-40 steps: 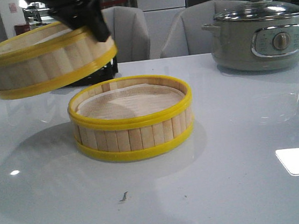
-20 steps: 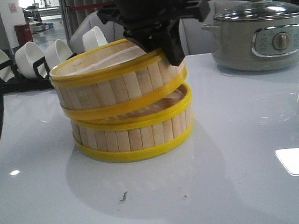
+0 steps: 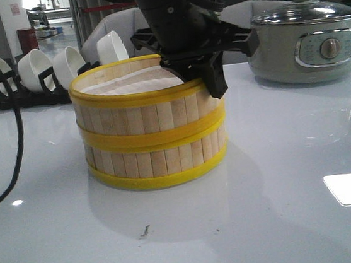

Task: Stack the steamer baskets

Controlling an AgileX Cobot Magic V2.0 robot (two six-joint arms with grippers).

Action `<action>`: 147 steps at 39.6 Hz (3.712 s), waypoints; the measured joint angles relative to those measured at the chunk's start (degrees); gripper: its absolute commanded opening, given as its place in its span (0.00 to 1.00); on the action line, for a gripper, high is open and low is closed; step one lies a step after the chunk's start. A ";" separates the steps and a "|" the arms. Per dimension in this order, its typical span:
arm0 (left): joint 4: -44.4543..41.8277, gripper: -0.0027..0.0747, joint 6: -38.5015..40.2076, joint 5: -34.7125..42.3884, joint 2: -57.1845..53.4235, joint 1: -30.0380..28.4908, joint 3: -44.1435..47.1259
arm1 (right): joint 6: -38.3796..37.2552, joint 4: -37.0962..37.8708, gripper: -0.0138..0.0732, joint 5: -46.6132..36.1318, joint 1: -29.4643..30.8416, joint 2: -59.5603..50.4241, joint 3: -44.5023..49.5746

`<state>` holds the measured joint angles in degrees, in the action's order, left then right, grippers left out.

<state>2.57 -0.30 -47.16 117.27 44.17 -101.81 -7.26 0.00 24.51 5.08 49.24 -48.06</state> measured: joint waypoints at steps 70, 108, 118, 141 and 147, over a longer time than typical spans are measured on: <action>-12.16 0.16 13.80 2.44 -29.03 -20.50 -3.46 | 0.00 0.00 0.64 0.42 0.00 0.00 0.00; -12.66 0.16 16.19 27.06 -82.28 -27.76 70.37 | 0.00 -0.38 0.64 3.11 0.00 0.00 0.00; -12.66 0.16 17.61 30.47 -83.58 -27.76 75.17 | 0.00 -0.38 0.64 3.36 0.00 0.00 0.00; -12.92 0.16 18.09 32.89 -83.62 -32.23 77.29 | 0.00 -0.38 0.64 3.87 0.00 0.00 0.00; -12.92 0.16 18.09 33.93 -83.62 -32.36 77.65 | 0.00 -0.38 0.64 3.87 0.00 0.00 0.00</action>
<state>-10.35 17.79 -13.23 33.65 11.80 -24.16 -7.26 -0.38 28.38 5.08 49.24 -48.06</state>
